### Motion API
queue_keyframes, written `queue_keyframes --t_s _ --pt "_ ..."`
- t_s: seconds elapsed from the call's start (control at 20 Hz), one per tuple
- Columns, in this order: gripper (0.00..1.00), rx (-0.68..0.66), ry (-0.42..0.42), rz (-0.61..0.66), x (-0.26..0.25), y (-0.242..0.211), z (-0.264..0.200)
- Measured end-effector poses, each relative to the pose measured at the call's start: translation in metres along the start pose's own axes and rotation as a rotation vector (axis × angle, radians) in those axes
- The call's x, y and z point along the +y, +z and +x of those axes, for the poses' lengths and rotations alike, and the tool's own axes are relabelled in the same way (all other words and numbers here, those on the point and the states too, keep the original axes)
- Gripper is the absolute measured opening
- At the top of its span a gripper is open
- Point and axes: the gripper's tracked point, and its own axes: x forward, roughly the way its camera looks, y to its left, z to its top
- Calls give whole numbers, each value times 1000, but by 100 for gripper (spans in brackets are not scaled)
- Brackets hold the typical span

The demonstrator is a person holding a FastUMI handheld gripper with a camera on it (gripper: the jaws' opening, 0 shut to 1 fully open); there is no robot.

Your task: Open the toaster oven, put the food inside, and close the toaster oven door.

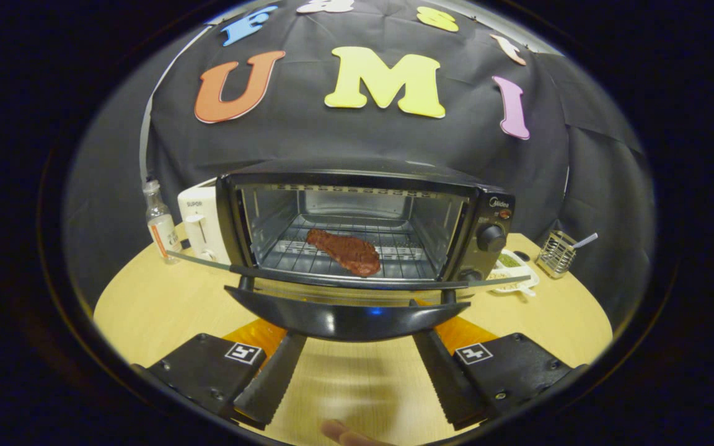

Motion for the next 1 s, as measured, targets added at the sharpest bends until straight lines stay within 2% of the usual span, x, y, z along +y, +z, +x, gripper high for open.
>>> queue_keyframes --t_s 0.25,0.5,0.8,1.0 --pt "98 10 4 26 -6 18 12" --pt "99 -56 -28 2 -21 60 6" --pt "98 -143 -21 -4 -34 103 -53" --pt "98 -222 -39 -11 -56 134 -130"
